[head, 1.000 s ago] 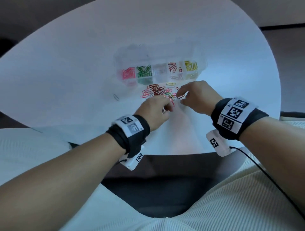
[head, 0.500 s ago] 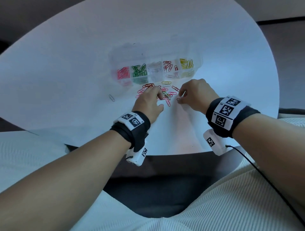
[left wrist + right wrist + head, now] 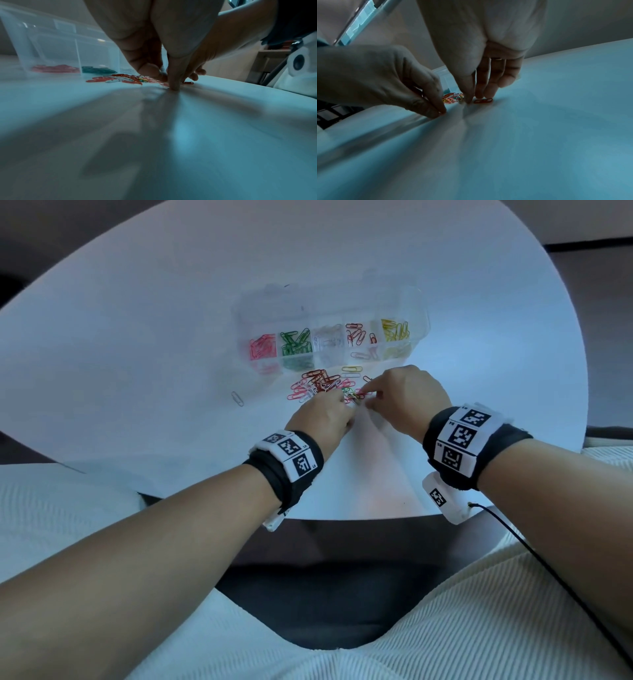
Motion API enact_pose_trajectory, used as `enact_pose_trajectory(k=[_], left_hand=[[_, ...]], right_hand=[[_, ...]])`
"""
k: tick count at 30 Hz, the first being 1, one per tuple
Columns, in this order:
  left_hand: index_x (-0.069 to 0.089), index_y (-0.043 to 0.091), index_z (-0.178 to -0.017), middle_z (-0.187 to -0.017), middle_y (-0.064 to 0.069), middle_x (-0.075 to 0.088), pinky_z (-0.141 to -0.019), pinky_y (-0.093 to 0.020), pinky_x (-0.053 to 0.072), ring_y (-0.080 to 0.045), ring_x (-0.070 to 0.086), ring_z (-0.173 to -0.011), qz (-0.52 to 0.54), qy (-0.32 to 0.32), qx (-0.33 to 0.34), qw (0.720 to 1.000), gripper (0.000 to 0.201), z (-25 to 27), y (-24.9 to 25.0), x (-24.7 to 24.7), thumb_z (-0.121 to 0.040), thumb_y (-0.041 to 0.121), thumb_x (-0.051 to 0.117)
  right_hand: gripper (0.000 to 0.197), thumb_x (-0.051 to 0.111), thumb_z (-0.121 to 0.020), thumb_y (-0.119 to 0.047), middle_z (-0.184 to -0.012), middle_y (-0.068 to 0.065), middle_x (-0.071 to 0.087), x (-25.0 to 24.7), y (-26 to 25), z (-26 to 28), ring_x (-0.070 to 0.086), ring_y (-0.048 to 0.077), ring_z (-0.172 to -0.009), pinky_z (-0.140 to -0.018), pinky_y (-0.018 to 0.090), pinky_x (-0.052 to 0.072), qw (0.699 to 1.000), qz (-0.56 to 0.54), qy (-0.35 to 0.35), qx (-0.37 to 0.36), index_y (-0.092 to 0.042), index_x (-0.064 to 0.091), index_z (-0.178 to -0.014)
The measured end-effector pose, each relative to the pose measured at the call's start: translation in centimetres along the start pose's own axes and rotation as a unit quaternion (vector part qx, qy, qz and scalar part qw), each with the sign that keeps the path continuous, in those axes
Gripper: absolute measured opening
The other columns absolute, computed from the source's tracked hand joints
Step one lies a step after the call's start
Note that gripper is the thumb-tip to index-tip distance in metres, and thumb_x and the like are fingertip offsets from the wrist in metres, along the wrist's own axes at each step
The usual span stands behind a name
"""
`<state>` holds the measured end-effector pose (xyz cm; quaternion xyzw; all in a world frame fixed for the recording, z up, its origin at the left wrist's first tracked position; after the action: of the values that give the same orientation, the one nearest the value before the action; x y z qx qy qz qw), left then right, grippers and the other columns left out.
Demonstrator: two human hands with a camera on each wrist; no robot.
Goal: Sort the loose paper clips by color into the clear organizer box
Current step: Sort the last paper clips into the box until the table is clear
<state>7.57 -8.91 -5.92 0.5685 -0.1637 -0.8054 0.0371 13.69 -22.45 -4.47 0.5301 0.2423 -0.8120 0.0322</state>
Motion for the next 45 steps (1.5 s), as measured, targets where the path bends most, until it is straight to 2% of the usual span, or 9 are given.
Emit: enact_pose_trajectory(k=[5,10,13,18,24,29,34,40,45], left_hand=[[0.064,0.009,-0.092,-0.091,-0.008,0.055,-0.072,-0.041,0.050,-0.028,0.049,-0.092,-0.026,-0.001,0.026,0.999,0.011,1.0,-0.3,0.9,-0.091,0.008,0.052],[0.054,0.016,-0.095,-0.090,-0.005,0.062,-0.076,-0.036,0.047,-0.025,0.057,-0.088,0.197,0.039,-0.094,0.975,0.010,2.4,-0.2,-0.6,-0.095,0.014,0.045],[0.053,0.019,-0.098,-0.086,0.000,0.064,-0.075,-0.033,0.049,-0.022,0.060,-0.085,0.312,0.083,-0.183,0.928,0.017,2.9,-0.5,-1.1,-0.095,0.010,0.038],[0.046,0.013,-0.078,-0.077,-0.009,0.053,-0.066,-0.036,0.039,-0.027,0.045,-0.073,0.315,0.096,-0.184,0.926,0.016,2.4,-0.8,-2.1,-0.091,0.009,0.036],[0.051,0.005,-0.073,-0.070,-0.007,0.050,-0.060,-0.031,0.036,-0.025,0.042,-0.067,0.299,0.064,-0.203,0.930,0.020,2.0,-1.6,-2.2,-0.088,0.015,0.042],[0.056,0.027,-0.082,-0.073,0.002,0.060,-0.072,-0.034,0.050,-0.029,0.058,-0.075,0.276,0.055,-0.218,0.934,0.009,2.9,-1.2,-1.6,-0.087,0.027,0.049],[0.057,0.033,-0.092,-0.060,0.007,0.050,-0.070,-0.032,0.047,-0.027,0.056,-0.073,0.234,0.058,-0.218,0.946,0.009,2.7,-1.1,-1.9,-0.085,0.032,0.052],[0.059,0.039,-0.107,-0.101,0.002,0.067,-0.074,-0.030,0.045,-0.028,0.060,-0.089,0.173,0.075,-0.191,0.963,0.019,1.2,-1.2,-2.7,-0.089,0.038,0.055],[0.065,0.037,-0.105,-0.108,0.004,0.068,-0.076,-0.030,0.044,-0.026,0.060,-0.099,0.122,0.048,-0.171,0.976,0.018,0.4,-1.1,-2.5,-0.089,0.039,0.057]], right_hand=[[0.016,0.062,-0.089,-0.032,-0.098,0.007,0.068,0.0,-0.2,0.0,0.062,0.031,-0.084,-0.064,0.029,0.039,0.999,0.044,0.016,-0.001,-0.023,0.074,-0.094],[0.021,0.057,-0.086,-0.031,-0.092,0.008,0.061,0.2,-0.9,0.6,0.059,0.032,-0.080,-0.065,0.030,0.041,0.996,0.088,0.023,0.001,-0.011,0.065,-0.088],[0.015,0.057,-0.082,-0.028,-0.083,0.006,0.063,-0.4,-0.4,0.4,0.058,0.028,-0.078,-0.059,0.028,0.040,0.998,-0.029,0.017,0.055,-0.014,0.062,-0.082],[0.019,0.053,-0.086,-0.013,-0.077,0.000,0.070,-1.6,-0.1,-0.6,0.064,0.015,-0.064,-0.056,0.018,0.049,0.957,-0.273,0.029,0.094,-0.020,0.068,-0.094],[0.024,0.036,-0.074,0.001,-0.054,0.005,0.047,-1.7,-0.5,-0.5,0.039,0.020,-0.047,-0.049,0.026,0.030,0.876,-0.456,-0.004,0.158,-0.009,0.051,-0.057],[0.024,0.045,-0.089,-0.020,-0.071,-0.008,0.058,-1.9,-1.5,-0.5,0.054,0.008,-0.068,-0.059,0.022,0.038,0.972,-0.225,-0.017,0.059,-0.021,0.069,-0.084],[0.037,0.050,-0.090,-0.025,-0.113,0.003,0.070,-0.7,-1.2,0.0,0.063,0.023,-0.095,-0.075,0.026,0.044,0.997,-0.047,-0.053,0.008,-0.039,0.067,-0.119],[0.020,0.063,-0.084,-0.028,-0.078,0.001,0.061,-1.4,-0.4,-0.4,0.055,0.021,-0.070,-0.060,0.024,0.036,0.999,-0.003,-0.025,0.039,-0.035,0.076,-0.097],[0.011,0.069,-0.084,-0.026,-0.072,-0.004,0.060,-1.3,0.0,-0.4,0.049,0.015,-0.060,-0.049,0.023,0.030,1.000,-0.003,-0.004,0.022,-0.032,0.076,-0.090]])
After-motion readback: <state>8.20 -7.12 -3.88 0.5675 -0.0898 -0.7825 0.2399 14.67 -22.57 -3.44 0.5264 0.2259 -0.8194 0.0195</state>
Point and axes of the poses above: each hand's wrist, its own z-axis away from the middle knuckle, its own x-axis out of the palm, y = z × x, the point moved 2 cm from there along -z, towards the middle knuckle
